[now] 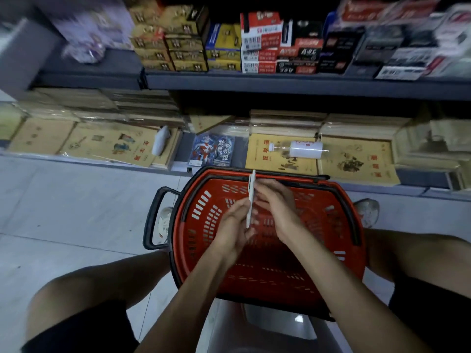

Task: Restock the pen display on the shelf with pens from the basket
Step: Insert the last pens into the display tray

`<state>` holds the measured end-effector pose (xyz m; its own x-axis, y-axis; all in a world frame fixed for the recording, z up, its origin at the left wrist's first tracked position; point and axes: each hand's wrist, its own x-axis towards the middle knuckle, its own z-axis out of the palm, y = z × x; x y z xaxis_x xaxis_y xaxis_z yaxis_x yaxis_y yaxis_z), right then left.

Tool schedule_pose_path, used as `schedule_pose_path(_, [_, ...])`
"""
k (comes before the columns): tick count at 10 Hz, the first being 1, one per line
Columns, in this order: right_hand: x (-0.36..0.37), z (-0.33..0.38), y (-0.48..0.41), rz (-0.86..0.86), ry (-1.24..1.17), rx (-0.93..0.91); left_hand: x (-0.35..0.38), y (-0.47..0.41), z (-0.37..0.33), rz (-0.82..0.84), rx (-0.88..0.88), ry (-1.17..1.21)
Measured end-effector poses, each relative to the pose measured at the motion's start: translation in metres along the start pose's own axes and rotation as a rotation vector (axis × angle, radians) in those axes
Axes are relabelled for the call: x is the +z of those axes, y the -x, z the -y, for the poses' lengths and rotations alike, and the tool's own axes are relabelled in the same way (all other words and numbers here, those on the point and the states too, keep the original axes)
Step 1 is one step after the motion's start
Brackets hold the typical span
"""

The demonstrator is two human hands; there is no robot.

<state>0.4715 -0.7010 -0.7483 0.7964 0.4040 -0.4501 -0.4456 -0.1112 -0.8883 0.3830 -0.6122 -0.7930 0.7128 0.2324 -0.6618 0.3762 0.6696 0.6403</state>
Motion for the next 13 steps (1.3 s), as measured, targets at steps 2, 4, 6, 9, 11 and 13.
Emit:
schedule_pose_path(2, [-0.013,0.052,0.011,-0.004,0.198,-0.221,0.037,0.05,-0.052,0.077,0.239,-0.028])
schedule_pose_path(4, [-0.018,0.141,0.055,0.023,0.17,-0.411,0.072,0.092,-0.099,0.08,0.463,-0.153])
schedule_pose_path(6, [-0.035,0.206,0.092,0.024,0.15,-0.529,0.12,0.152,-0.154,0.114,0.623,-0.326])
schedule_pose_path(9, [-0.058,0.31,0.169,0.007,0.136,-0.789,0.182,0.227,-0.218,0.208,0.831,-0.39])
schedule_pose_path(11, [-0.07,0.364,0.203,-0.034,0.104,-0.858,0.222,0.253,-0.246,0.214,0.95,-0.398])
schedule_pose_path(13, [-0.085,0.407,0.207,-0.094,0.128,-0.895,0.258,0.254,-0.277,0.137,1.048,-0.493])
